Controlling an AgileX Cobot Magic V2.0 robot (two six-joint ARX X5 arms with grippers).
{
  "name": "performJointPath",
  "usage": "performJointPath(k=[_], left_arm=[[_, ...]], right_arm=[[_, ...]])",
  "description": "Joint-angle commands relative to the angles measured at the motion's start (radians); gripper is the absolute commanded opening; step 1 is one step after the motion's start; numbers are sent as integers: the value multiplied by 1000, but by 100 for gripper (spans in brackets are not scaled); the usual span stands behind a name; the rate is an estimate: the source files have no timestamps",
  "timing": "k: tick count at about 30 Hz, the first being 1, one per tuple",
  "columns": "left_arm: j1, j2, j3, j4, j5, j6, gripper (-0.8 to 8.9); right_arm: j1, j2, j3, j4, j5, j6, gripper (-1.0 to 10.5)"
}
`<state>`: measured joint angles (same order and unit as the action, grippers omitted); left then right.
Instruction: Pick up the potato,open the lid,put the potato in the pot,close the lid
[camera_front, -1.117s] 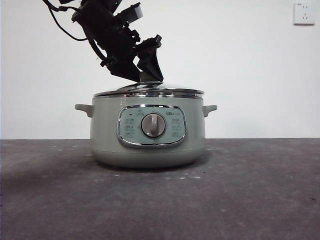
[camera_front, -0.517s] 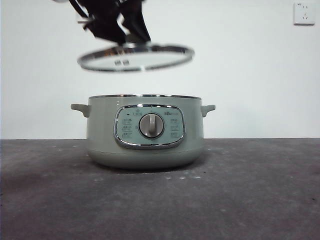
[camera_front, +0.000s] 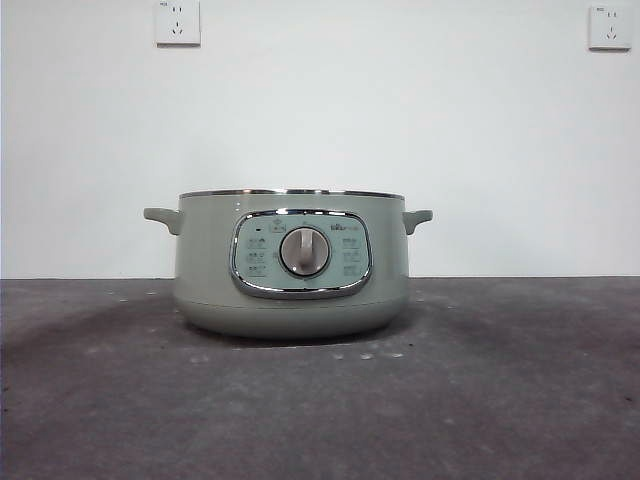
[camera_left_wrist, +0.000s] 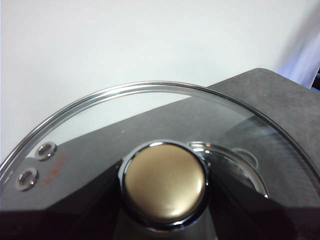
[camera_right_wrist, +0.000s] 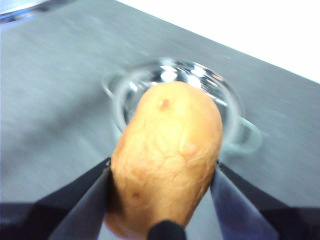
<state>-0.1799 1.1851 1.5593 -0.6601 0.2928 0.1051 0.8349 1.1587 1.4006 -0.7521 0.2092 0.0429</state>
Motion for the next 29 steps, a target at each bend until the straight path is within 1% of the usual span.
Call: performJointPath(k=[1,3,6,10,15,20,22,24,29], left_arm=[[51,-92,-6,-31,38,27,-9],[75,-167,-45,-66,74,27,-8],[79,-248,-111,-76,73,18,-8],[79,-364,-235,-79,71,-17,-8],[79,-494,-355,-85,43,-44,-9],[79,-551,-367,-140,39,-42,-9],[79,-558,-367,-151,39,-42,-9],[79,-558,-367,-159,39,-42,-8],[79,-558,-367,-163,40,-42,-8]], right_arm=[[-103,89,17,103,-153,-32,-12],[-169,212,84,120,-275,-47,-12],[-208,356,187,101,-321,-64,-12],[-228,574,386,27,-366,-101,-12],[-229,826,643,-76,-375,-136,-12],[-235,1062,844,-157,-365,-157,-12],[-242,1120,863,-155,-365,-161,-12],[-243,1157,863,-152,-331,-183,-12],[-266,1200,863,-163,-301,-186,-12]])
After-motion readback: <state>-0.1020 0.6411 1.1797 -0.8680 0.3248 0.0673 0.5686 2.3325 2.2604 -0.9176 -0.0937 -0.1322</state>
